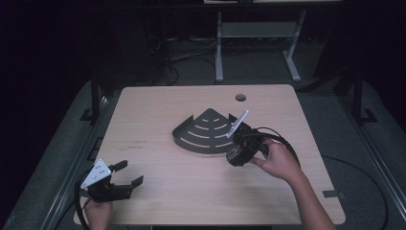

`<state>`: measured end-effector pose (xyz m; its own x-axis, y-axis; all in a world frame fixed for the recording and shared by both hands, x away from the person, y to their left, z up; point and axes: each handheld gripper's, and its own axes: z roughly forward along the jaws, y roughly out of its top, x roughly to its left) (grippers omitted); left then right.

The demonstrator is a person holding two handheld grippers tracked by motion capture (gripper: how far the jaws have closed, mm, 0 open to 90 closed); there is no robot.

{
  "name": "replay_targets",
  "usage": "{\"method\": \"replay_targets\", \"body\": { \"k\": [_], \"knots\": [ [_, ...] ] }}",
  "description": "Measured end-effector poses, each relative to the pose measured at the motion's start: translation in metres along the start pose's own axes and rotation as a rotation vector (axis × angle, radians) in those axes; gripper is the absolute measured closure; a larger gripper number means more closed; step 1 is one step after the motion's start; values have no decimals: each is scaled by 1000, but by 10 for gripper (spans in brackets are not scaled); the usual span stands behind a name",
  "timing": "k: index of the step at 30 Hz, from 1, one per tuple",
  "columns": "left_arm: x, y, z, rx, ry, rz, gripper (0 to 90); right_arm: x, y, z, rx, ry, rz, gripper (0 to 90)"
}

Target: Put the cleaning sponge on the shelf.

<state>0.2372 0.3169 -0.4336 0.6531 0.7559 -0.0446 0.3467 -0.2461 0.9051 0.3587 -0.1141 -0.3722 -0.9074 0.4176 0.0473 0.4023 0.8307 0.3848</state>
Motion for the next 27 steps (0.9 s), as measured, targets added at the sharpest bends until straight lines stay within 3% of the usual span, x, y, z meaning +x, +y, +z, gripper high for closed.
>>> {"method": "replay_targets", "body": {
  "k": [11, 27],
  "knots": [
    [0, 0, -1, -2, 3, 1, 137, -9, 18, -2, -3, 5, -13, 324],
    [0, 1, -2, -5, 3, 5, 137, -26, 49, 11, 37, 17, -27, 325]
  ]
}}
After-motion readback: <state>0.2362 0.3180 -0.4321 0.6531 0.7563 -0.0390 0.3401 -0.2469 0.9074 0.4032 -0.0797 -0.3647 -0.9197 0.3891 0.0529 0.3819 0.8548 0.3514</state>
